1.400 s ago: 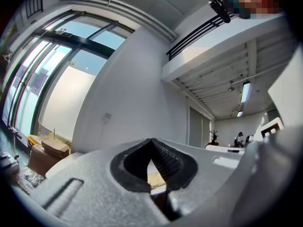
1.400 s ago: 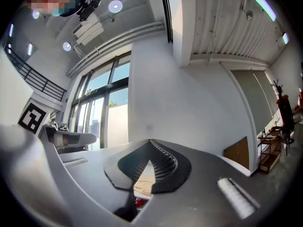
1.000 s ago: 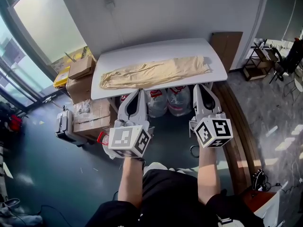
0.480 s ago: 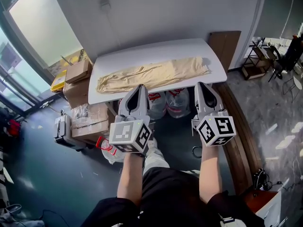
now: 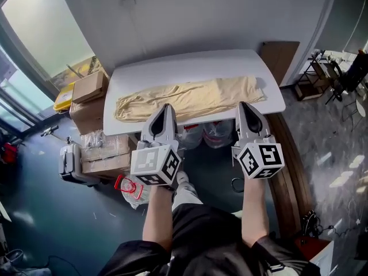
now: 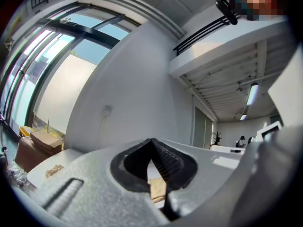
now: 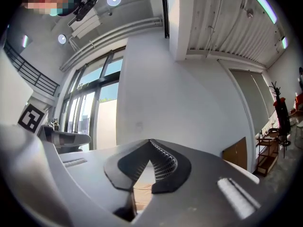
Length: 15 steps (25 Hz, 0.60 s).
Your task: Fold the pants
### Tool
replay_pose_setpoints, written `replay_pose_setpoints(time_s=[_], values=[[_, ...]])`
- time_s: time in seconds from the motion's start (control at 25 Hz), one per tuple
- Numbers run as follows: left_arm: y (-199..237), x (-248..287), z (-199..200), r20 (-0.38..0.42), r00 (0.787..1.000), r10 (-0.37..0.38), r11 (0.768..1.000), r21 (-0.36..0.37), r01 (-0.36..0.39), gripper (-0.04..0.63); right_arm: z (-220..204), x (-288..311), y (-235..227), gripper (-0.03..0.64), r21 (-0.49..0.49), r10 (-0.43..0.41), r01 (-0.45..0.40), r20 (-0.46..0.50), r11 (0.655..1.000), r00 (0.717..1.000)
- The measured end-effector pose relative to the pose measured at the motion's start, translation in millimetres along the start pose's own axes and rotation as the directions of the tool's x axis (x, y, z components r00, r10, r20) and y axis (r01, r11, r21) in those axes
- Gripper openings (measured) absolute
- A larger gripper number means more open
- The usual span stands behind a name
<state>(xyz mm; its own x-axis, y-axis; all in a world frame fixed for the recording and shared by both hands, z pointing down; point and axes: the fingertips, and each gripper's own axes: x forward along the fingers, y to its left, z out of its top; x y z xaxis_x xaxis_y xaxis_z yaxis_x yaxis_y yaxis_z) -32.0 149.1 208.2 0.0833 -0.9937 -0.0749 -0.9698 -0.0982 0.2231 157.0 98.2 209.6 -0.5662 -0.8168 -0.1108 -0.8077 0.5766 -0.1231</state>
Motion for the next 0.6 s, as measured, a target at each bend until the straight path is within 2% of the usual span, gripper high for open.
replay_pose_setpoints(time_s=[0.12,0.36,0.6], values=[[41,22,-2,-0.011,0.999,0.049,0.999,-0.017,-0.05,0.003,-6,43,12,0.006,-0.002,0.031,-0.031,-0.015,1.0,0.999],[131,57,15,0.024,0.989,0.143,0.989,-0.028,-0.142,0.003,-15,140,45,0.006,-0.035,0.059,-0.059,-0.017,0.998,0.998],[207,88,35,0.066,0.976,0.206,0.978,-0.024,-0.205,0.003,-26,229,101,0.006,-0.05,0.178,-0.179,-0.031,0.983,0.984]])
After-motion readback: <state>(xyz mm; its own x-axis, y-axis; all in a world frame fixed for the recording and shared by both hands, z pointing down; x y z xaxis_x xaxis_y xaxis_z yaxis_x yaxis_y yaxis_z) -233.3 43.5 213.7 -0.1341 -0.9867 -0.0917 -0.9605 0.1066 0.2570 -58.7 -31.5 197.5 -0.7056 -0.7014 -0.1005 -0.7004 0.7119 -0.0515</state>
